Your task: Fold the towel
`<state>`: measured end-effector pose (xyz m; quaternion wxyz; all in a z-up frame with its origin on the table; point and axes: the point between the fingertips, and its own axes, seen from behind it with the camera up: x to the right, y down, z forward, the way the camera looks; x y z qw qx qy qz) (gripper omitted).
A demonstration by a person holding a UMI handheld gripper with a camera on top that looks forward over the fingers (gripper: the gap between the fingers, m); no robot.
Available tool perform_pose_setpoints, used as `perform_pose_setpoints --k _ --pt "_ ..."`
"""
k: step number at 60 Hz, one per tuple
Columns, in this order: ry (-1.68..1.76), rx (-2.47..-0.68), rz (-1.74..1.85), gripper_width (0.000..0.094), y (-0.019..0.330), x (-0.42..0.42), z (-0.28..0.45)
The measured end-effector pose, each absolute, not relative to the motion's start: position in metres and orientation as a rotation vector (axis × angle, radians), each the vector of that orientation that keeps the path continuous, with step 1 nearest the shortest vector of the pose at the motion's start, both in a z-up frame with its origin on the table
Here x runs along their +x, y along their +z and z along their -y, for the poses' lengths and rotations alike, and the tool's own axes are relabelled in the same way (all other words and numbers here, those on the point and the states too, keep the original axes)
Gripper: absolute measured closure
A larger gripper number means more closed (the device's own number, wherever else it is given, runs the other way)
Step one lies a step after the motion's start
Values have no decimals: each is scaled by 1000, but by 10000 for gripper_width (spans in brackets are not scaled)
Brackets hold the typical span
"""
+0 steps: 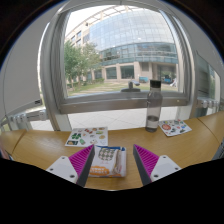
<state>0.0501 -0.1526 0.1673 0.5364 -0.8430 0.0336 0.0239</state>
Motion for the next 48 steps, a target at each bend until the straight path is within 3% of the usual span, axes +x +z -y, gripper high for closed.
perform_pose_setpoints --k 10,24,48 --pt "85 -1953 -46 127 194 -23 201" --pt "59 -1980 -12 123 174 -103 264" --pt "18 -1971 -10 120 180 -140 327"
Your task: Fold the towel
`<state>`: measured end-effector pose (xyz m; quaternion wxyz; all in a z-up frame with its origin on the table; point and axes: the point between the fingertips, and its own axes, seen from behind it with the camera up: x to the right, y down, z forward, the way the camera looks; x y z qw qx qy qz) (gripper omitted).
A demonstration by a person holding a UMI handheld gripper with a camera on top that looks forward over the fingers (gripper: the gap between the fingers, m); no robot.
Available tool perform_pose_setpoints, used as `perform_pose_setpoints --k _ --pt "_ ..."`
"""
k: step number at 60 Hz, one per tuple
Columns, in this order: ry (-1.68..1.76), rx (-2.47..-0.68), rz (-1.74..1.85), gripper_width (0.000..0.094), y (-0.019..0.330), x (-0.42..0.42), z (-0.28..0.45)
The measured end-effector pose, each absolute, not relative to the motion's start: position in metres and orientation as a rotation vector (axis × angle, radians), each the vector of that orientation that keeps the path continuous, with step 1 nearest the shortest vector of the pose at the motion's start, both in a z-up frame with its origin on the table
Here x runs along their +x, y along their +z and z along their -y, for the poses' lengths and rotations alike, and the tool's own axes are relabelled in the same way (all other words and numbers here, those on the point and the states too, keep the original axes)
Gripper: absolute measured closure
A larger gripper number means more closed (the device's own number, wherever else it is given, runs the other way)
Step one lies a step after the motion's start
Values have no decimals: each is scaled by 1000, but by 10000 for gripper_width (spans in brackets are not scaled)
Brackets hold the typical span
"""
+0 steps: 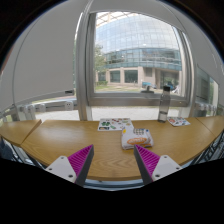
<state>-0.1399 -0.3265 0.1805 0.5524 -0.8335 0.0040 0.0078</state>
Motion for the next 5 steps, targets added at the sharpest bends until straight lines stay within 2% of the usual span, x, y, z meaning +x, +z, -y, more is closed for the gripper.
perform_pose_setpoints --k 5 --pt "16 -1974 -13 122 181 -140 332"
